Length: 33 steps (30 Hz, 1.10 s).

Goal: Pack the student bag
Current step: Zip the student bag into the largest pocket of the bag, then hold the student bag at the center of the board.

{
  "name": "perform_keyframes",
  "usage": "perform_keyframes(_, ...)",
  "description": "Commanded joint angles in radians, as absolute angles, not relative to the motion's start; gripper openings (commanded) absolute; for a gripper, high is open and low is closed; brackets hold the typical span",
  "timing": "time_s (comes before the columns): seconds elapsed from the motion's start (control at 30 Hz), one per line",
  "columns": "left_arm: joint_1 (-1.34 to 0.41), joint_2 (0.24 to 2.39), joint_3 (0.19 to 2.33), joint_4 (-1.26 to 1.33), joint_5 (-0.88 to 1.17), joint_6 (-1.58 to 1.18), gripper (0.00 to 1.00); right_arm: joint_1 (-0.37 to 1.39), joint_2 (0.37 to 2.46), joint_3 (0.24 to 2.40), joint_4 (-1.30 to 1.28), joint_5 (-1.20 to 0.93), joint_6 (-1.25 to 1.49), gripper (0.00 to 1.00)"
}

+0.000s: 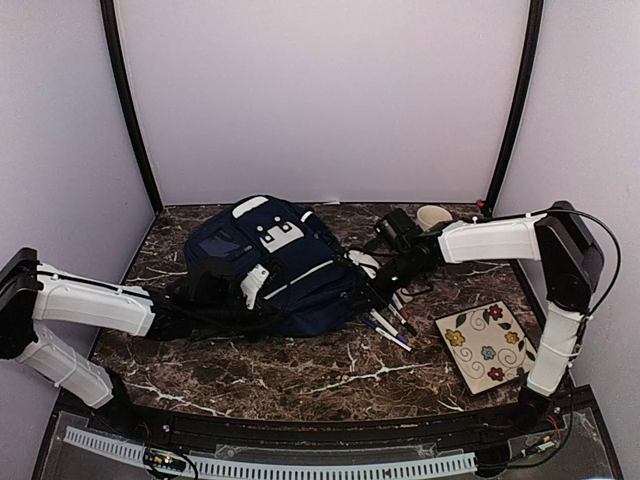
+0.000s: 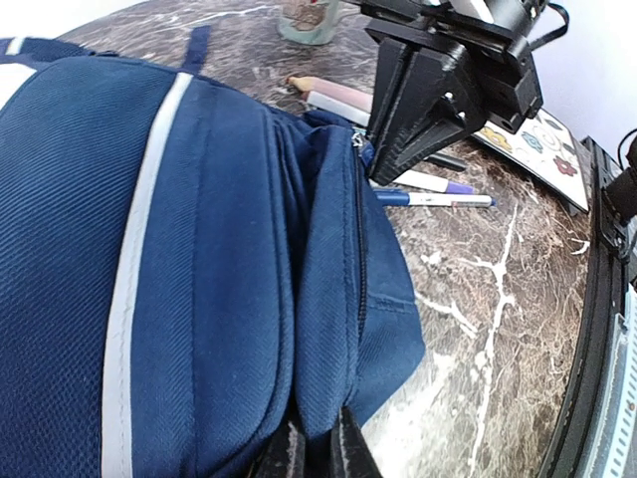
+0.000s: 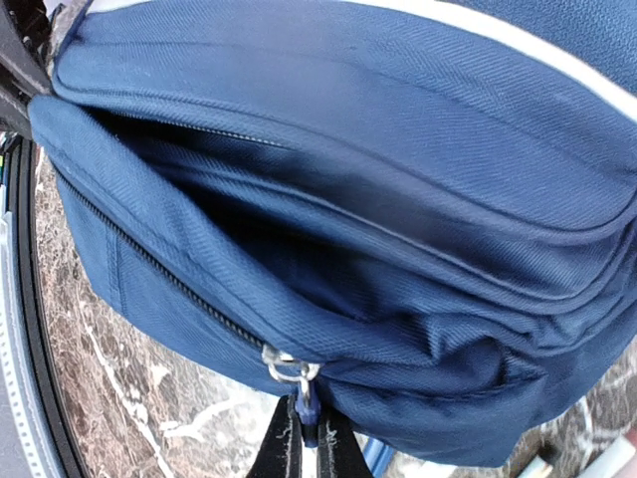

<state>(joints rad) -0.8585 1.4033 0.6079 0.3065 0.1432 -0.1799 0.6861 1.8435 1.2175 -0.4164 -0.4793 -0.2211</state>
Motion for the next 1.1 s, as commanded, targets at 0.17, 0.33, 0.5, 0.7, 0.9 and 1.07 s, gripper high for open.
perform_keyframes(0.17, -0.853, 1.156, 0.498, -0.026, 0.027, -0.291, 0.13, 0.614, 1.889, 1.248, -0.402, -0.299, -0.244, 0.00)
perform_keyframes(0.33, -0.877, 1.110, 0.512, -0.007, 0.059, -0.236, 0.35, 0.644, 1.876, 1.281, -0.503, -0.431, -0.290, 0.00)
perform_keyframes(0.5, -0.907, 1.146, 0.550, 0.155, 0.134, -0.185, 0.46, 0.715, 1.849, 1.316, -0.605, -0.464, -0.301, 0.00)
perform_keyframes(0.7, -0.931, 1.355, 0.653, 0.380, 0.175, -0.150, 0.51, 0.746, 1.822, 1.385, -0.699, -0.390, -0.286, 0.00)
perform_keyframes(0.9, -0.939, 1.595, 0.773, 0.472, 0.154, -0.073, 0.51, 0.745, 1.793, 1.414, -0.746, -0.383, -0.297, 0.00)
perform_keyframes(1.07, -0.939, 1.702, 0.831, 0.514, 0.147, -0.065, 0.51, 0.746, 1.784, 1.414, -0.769, -0.377, -0.306, 0.00)
